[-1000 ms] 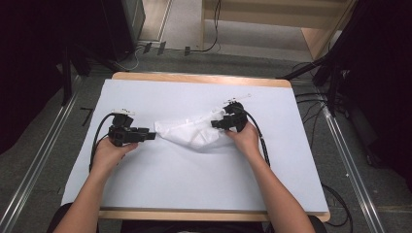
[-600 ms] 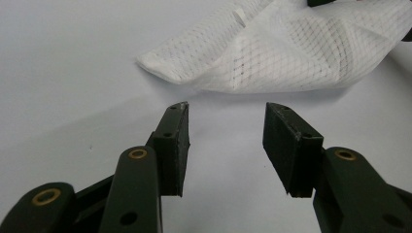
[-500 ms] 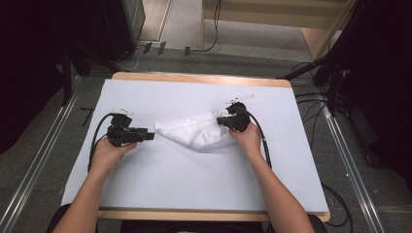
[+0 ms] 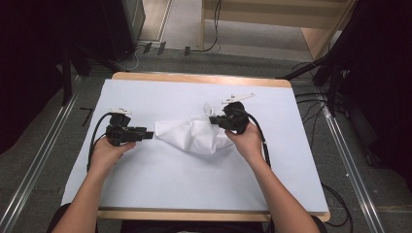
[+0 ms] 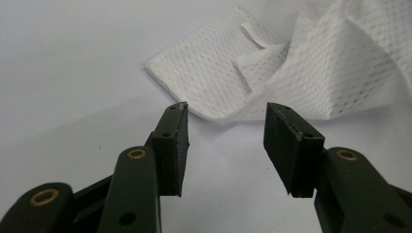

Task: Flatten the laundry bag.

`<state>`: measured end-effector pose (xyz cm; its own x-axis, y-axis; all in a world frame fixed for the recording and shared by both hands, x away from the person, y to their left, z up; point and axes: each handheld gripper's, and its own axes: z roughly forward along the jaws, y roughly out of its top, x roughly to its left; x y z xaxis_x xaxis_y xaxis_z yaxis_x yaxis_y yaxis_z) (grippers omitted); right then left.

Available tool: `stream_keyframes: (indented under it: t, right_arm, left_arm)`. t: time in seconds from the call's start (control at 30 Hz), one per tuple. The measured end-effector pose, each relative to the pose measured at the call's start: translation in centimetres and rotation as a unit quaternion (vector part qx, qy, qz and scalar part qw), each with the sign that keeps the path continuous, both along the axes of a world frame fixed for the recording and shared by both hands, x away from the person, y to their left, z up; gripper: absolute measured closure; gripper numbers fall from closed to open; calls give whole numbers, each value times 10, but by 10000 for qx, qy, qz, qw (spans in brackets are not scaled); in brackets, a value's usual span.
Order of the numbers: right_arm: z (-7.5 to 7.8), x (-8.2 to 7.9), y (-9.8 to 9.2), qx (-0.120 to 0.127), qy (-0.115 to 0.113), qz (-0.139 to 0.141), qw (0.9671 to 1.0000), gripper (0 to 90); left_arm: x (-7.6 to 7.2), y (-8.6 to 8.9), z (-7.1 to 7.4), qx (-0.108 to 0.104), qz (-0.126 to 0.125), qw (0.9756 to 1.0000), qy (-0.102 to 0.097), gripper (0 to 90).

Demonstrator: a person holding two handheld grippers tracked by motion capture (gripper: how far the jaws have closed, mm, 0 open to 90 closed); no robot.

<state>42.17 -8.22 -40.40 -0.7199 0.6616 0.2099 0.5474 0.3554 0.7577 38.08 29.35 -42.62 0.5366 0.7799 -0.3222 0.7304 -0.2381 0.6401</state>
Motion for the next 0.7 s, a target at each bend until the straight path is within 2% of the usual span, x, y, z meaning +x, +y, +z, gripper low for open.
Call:
stream_keyframes:
  t: [0.1, 0.17, 0.27, 0.4, 0.47, 0.6, 0.7]
  right_arm:
    - [8, -9, 4, 102, -43, 110, 9999, 888]
    - [9, -12, 5, 105, -40, 152, 9998, 888]
    - [11, -27, 12, 55, -88, 365, 9993, 888]
    - [10, -37, 17, 2, -86, 512, 9987, 887]
    - [6, -48, 21, -77, -95, 651, 9978, 886]
    - [3, -55, 24, 0, -25, 737, 9973, 886]
    - [-4, -59, 30, -34, 24, 831, 9965, 886]
  left_arm:
    - [1, 1, 0, 8, 10, 10000, -17, 525]
    - [1, 1, 0, -7, 12, 10000, -16, 525]
    - [1, -1, 1, -28, 42, 10000, -33, 525]
    - [2, -2, 1, 1, 5, 10000, -47, 525]
    - [3, -3, 1, 12, -9, 10000, -51, 525]
    - [4, -4, 1, 17, -31, 10000, -46, 523]
    - [4, -5, 1, 19, -41, 10000, -58, 520]
